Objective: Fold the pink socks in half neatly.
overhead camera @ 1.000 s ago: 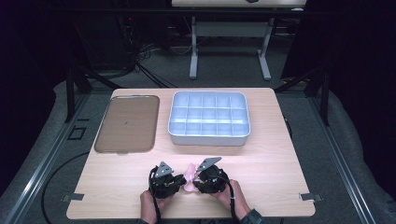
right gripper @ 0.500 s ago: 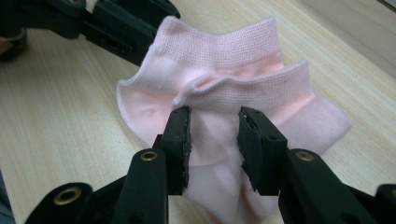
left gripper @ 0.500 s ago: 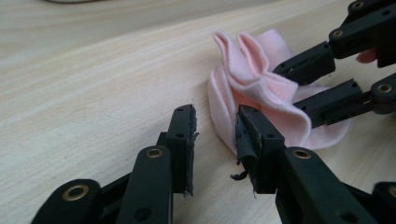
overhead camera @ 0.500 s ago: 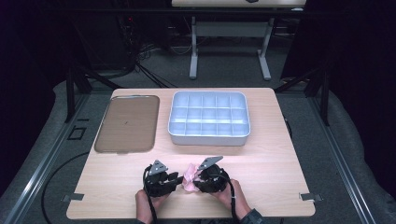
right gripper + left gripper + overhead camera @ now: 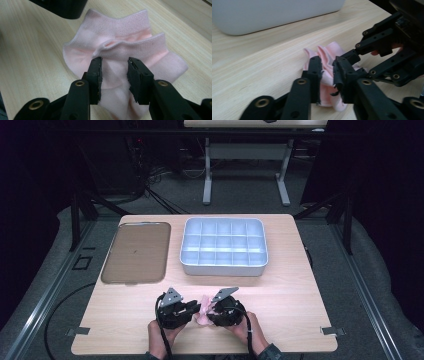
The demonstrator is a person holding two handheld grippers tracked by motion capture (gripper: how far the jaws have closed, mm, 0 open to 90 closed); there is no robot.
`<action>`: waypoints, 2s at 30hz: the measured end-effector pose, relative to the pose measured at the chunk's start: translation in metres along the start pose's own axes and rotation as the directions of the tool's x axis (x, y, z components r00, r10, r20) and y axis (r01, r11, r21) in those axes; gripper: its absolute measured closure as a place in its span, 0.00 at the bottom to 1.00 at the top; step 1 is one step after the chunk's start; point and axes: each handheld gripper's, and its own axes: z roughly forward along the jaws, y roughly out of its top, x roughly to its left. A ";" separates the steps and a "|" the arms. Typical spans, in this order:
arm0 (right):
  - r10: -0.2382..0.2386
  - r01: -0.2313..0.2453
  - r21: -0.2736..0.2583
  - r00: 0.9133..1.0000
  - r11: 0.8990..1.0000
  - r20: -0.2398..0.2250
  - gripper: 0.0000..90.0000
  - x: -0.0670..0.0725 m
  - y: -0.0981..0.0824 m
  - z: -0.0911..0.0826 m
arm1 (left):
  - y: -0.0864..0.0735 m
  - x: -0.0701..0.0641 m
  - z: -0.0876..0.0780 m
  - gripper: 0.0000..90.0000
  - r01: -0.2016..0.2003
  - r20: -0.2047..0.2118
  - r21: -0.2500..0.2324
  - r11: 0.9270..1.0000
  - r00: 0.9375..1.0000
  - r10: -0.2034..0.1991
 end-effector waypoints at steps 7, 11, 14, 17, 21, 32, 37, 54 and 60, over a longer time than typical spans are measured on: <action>0.003 -0.003 0.000 1.000 1.000 -0.001 0.71 0.000 0.000 0.000 | -0.012 0.005 0.018 0.99 -0.025 -0.044 0.090 0.996 0.999 0.029; 0.006 -0.006 -0.003 1.000 1.000 -0.003 0.72 -0.001 0.000 0.000 | -0.017 0.010 0.020 0.99 -0.036 -0.049 0.094 0.995 0.998 0.041; 0.001 -0.001 0.001 1.000 1.000 0.001 0.71 0.000 0.000 0.000 | -0.021 0.011 0.022 0.99 -0.040 -0.047 0.088 0.995 0.998 0.044; 0.002 -0.002 0.015 1.000 1.000 -0.007 0.63 0.001 0.002 0.000 | -0.024 0.013 0.022 1.00 -0.034 -0.034 0.075 0.997 0.999 0.037; -0.006 0.006 0.015 1.000 1.000 0.000 0.55 0.006 0.005 -0.002 | -0.026 0.013 0.022 1.00 -0.031 -0.031 0.066 0.997 0.999 0.033; -0.036 0.036 0.002 0.999 0.999 0.021 0.64 0.018 0.014 0.002 | -0.027 0.013 0.022 1.00 -0.032 -0.028 0.061 0.998 0.999 0.034; -0.021 0.020 0.023 0.999 1.000 0.037 0.76 0.015 0.012 0.007 | -0.026 0.011 0.021 0.99 -0.046 -0.047 0.055 0.997 0.998 0.049; -0.004 0.004 0.047 1.000 0.999 0.005 0.84 -0.001 0.004 -0.002 | -0.022 0.008 0.024 0.95 -0.058 -0.048 0.085 0.995 0.997 0.062; -0.010 0.009 0.064 1.000 0.998 0.005 0.83 -0.010 0.001 -0.007 | -0.021 0.005 0.032 0.95 -0.067 -0.043 0.100 0.993 0.997 0.072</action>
